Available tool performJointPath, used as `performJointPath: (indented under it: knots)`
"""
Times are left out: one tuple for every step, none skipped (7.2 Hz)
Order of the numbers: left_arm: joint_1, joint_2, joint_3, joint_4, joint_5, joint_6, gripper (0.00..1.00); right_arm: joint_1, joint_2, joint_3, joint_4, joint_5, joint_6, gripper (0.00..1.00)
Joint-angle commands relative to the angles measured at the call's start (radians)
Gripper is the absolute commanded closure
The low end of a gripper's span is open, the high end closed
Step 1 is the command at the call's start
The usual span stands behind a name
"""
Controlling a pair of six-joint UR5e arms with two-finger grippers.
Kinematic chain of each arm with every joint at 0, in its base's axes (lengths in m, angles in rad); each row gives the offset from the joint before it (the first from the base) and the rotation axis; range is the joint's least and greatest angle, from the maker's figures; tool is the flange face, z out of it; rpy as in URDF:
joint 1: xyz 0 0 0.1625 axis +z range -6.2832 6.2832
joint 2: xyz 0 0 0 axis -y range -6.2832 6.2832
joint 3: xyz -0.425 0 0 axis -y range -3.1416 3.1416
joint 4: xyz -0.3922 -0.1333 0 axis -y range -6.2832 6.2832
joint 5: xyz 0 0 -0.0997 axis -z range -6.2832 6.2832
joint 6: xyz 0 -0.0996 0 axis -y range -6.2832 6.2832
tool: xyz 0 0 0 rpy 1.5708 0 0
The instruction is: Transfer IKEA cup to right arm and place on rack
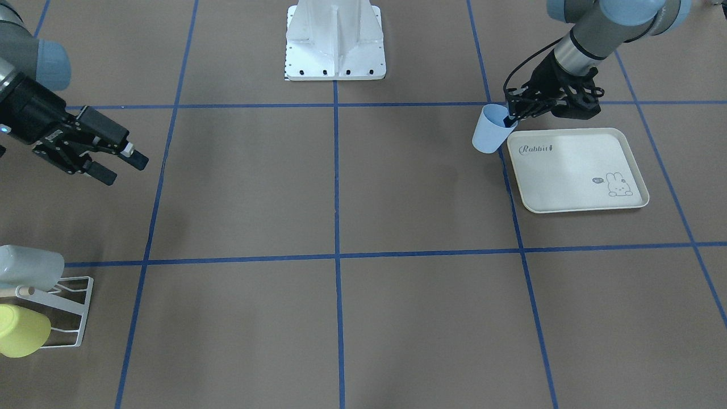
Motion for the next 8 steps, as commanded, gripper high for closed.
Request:
performJointPath:
  knots:
    - [0.005, -0.197, 0.008, -0.016, 0.003, -0.209, 1.0, -0.088, 0.022, 0.008, 0.259, -0.072, 0.246, 0.02]
    - [0.005, -0.247, 0.028, -0.074, 0.003, -0.241, 1.0, -0.157, 0.023, 0.008, 0.389, -0.152, 0.357, 0.02]
    - [0.002, -0.247, 0.064, -0.234, 0.003, -0.309, 1.0, -0.249, 0.023, 0.0, 0.515, -0.252, 0.423, 0.02]
    - [0.004, -0.252, 0.139, -0.498, 0.004, -0.487, 1.0, -0.33, 0.025, 0.006, 0.577, -0.333, 0.438, 0.02]
    - [0.004, -0.252, 0.211, -0.765, 0.031, -0.66, 1.0, -0.364, 0.07, 0.012, 0.582, -0.348, 0.503, 0.02]
    - [0.008, -0.267, 0.283, -1.015, 0.097, -0.814, 1.0, -0.389, 0.145, 0.015, 0.584, -0.348, 0.602, 0.01]
    - [0.016, -0.287, 0.316, -1.182, 0.145, -0.943, 1.0, -0.417, 0.17, 0.046, 0.582, -0.35, 0.625, 0.01]
    - [0.017, -0.328, 0.315, -1.235, 0.177, -1.041, 1.0, -0.432, 0.174, 0.06, 0.582, -0.35, 0.626, 0.01]
